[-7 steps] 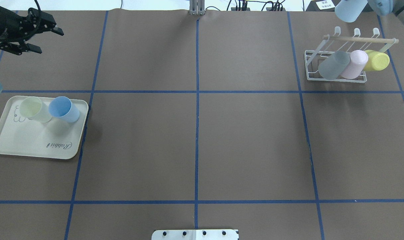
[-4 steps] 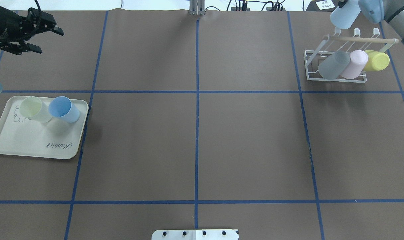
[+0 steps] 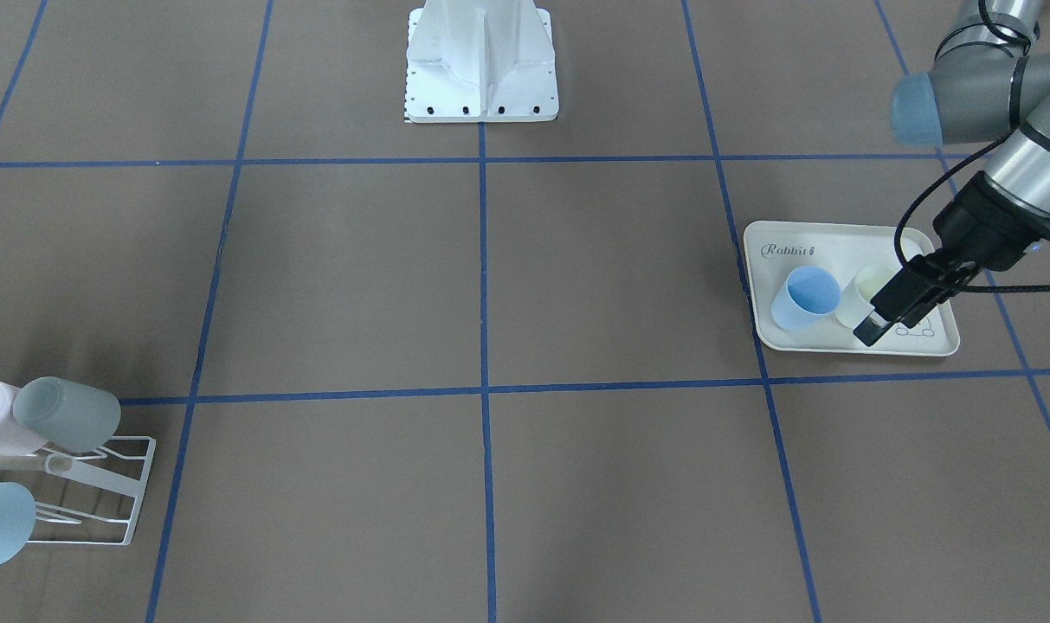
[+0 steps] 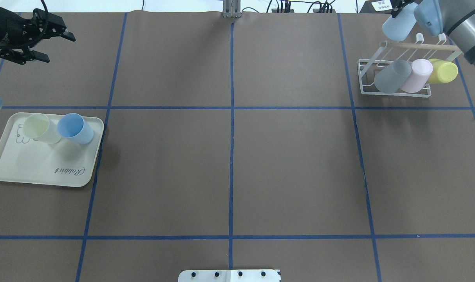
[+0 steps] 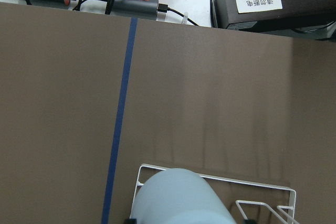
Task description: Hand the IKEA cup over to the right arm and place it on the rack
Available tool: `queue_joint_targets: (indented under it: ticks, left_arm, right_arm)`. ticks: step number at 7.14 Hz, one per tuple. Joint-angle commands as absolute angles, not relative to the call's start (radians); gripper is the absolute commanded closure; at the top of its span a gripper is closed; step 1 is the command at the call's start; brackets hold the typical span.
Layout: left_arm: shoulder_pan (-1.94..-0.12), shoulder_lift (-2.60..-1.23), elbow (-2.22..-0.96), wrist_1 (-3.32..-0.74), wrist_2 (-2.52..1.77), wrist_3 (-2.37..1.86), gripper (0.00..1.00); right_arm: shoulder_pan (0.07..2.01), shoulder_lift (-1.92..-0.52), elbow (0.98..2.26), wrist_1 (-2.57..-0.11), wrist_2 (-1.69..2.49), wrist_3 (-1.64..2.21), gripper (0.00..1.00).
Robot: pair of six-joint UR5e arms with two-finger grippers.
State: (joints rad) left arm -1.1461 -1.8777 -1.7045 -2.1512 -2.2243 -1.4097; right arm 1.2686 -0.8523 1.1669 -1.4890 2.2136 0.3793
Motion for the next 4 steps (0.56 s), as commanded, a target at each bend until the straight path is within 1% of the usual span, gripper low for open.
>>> queue_joint_targets:
  ticks: [1,2,3,4]
  left_arm:
    - [-1.146,-1.865,-1.707,-2.152,-2.224,-1.41,0.0]
    - [-1.146,-1.853,-1.707,-2.152,-2.224,-1.408,0.0]
    - [-1.144,-1.821,-1.707,-2.151,-2.223,-1.334,0.0]
    - [-1.149,-1.778,-1.707,-2.151,-2.223,-1.25,0.0]
  right_arm:
    - [1.261,-0.856,1.158,-1.485,2.21,0.379,0.74]
    - [1.252,-0.857,1.158,-1.485,2.209,0.379,0.68]
    - [1.243,-0.859,1.158,-1.485,2.206,0.379,0.44]
    - [1.243,-0.859,1.158,-1.485,2.206,0.38,0.15]
